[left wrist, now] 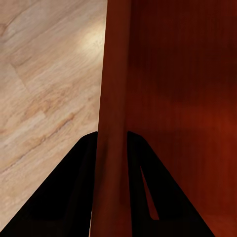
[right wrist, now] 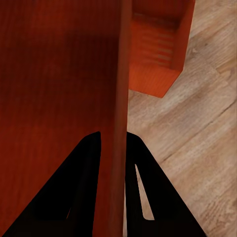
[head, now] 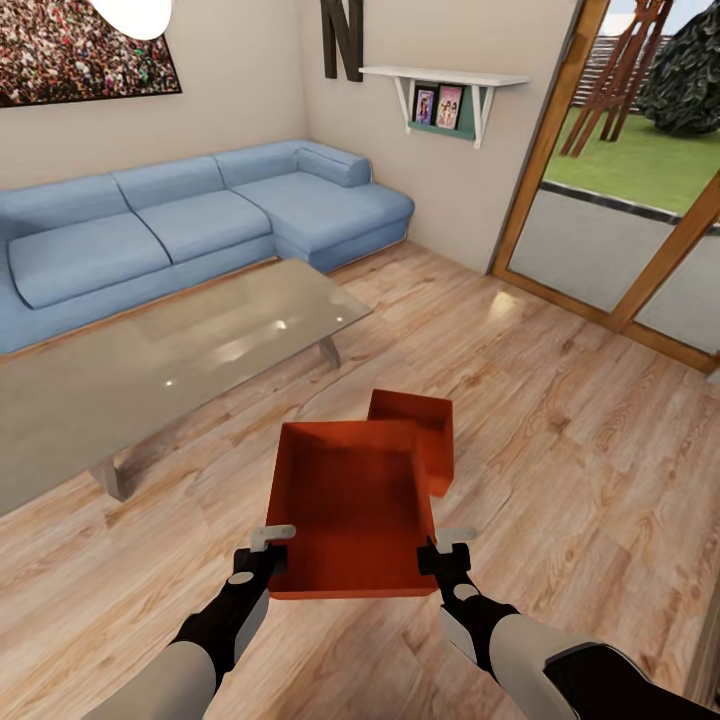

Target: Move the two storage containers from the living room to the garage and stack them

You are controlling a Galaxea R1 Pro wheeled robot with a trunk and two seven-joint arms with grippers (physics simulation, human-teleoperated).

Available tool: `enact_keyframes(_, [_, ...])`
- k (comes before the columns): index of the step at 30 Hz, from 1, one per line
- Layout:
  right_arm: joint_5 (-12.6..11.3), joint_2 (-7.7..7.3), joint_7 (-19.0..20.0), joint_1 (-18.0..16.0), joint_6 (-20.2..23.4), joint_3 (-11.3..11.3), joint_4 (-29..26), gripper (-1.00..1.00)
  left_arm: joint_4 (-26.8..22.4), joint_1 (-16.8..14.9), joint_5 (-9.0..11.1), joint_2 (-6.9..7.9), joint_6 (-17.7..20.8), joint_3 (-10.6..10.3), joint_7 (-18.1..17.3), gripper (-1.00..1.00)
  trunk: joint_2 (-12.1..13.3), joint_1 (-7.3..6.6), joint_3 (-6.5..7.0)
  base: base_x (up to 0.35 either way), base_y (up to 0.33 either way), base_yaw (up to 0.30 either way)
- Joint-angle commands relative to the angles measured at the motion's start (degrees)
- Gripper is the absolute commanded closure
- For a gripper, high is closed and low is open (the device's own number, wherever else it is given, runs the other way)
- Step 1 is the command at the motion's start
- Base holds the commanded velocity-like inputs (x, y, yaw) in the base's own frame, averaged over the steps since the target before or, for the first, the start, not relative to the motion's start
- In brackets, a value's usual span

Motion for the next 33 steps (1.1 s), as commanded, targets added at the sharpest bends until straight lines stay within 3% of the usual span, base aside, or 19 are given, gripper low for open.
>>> enact_keyframes(1, [-0.45,0.03,-0.37,-0.11,-0.37,-2.15,-0.03,1.0,0.09,0.02,-0.42,0.24,0.06,0.39,1.52,1.0,-0.07,0.02,0.03,0.0,0.0,0.0])
enact_keyframes(33, [-0.39,0.03,-0.4,-0.11,-0.37,-2.11,-0.03,1.0,0.31,0.02,-0.13,0.33,0.14,0.9,1.51,1.0,-0.07,0.02,2.96,0.0,0.0,0.0])
